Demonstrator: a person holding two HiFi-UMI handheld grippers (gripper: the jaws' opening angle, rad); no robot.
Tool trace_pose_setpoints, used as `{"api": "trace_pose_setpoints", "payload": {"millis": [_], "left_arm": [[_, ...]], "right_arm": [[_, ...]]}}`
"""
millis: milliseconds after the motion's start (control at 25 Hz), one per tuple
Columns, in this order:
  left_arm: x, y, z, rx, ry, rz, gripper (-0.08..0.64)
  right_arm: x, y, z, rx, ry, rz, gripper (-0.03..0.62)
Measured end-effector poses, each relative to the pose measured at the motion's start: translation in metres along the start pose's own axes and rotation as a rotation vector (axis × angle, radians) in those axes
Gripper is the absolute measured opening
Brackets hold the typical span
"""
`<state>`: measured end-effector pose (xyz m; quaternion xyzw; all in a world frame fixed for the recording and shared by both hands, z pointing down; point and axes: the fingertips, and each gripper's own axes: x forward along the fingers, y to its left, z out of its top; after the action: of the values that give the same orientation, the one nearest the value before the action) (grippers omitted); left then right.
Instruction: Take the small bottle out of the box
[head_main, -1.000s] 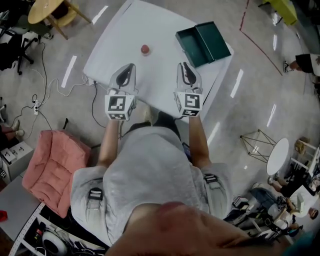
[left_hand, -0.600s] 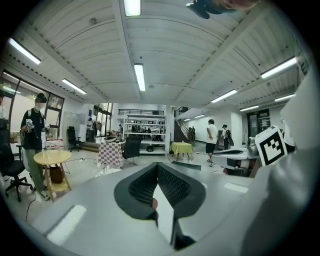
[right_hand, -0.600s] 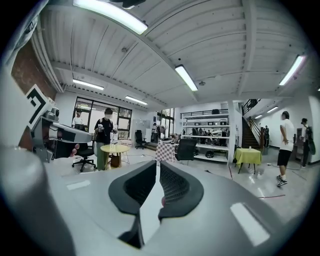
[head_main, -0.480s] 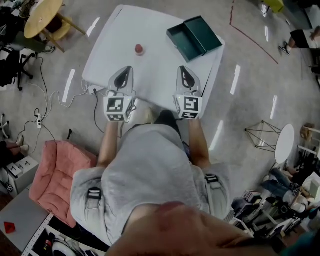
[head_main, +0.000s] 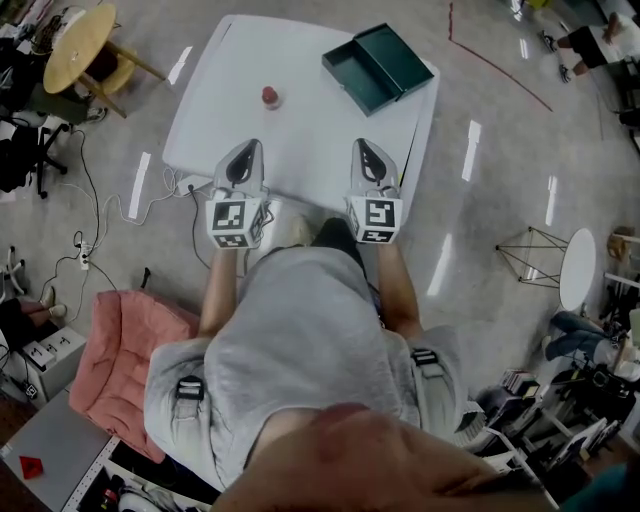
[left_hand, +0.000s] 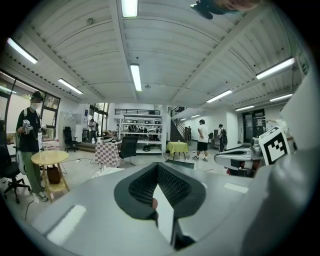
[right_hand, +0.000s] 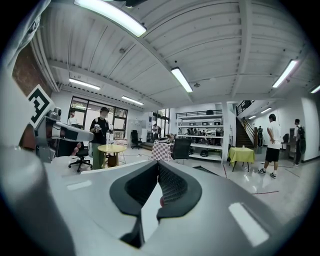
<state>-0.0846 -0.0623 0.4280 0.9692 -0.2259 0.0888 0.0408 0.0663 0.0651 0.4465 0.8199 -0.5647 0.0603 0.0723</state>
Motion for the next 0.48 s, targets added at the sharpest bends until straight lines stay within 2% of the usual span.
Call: {"api": "trace_pose_setpoints", "payload": {"millis": [480], "left_arm": [[-0.0074,-0.0081,-0.0003,0.007,0.000,0.000,0.012]], "right_arm": [[-0.0098,0.0024,-0.0047,-0.005,0.001,0.011,0.003]]}}
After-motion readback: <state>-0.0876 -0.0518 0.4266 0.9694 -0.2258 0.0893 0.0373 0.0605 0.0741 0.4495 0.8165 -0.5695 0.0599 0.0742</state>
